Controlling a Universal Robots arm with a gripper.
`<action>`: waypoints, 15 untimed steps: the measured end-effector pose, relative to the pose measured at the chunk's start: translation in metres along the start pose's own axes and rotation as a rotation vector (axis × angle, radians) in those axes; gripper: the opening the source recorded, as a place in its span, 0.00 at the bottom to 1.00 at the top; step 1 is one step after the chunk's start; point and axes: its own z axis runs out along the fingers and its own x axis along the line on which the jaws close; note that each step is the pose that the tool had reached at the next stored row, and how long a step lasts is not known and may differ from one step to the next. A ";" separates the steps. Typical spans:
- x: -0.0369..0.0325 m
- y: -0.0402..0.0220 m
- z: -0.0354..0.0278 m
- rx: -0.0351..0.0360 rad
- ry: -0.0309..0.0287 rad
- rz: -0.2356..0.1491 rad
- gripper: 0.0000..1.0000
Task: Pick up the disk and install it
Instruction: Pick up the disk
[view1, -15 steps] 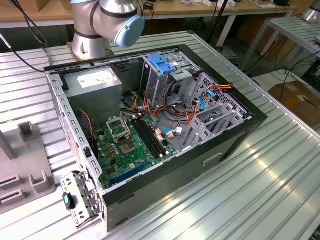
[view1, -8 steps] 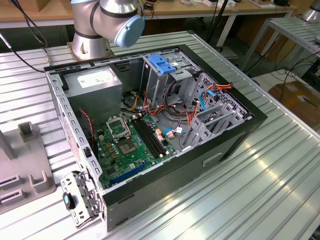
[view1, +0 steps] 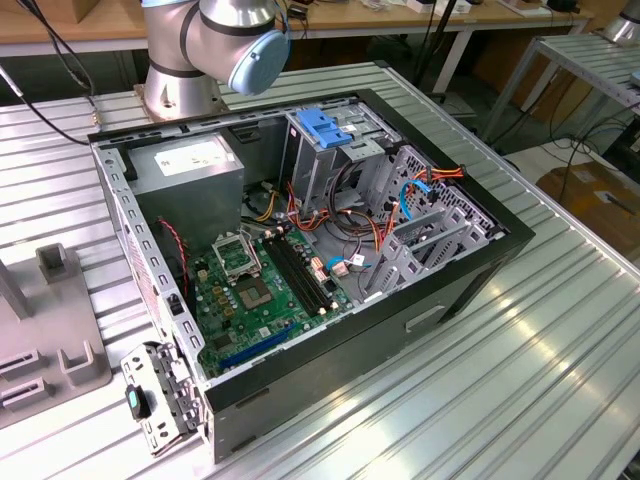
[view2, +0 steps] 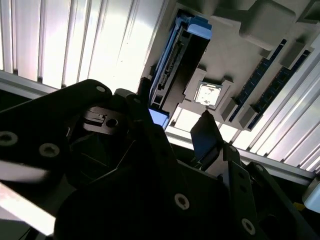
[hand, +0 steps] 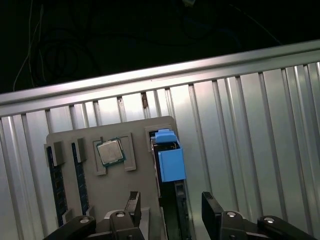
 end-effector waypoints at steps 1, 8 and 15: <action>0.0000 0.0000 0.0000 0.0000 0.0000 0.000 0.60; 0.0000 0.0000 0.0021 -0.0001 -0.0009 0.000 0.60; 0.0000 -0.0001 0.0021 0.0000 -0.0011 -0.010 0.60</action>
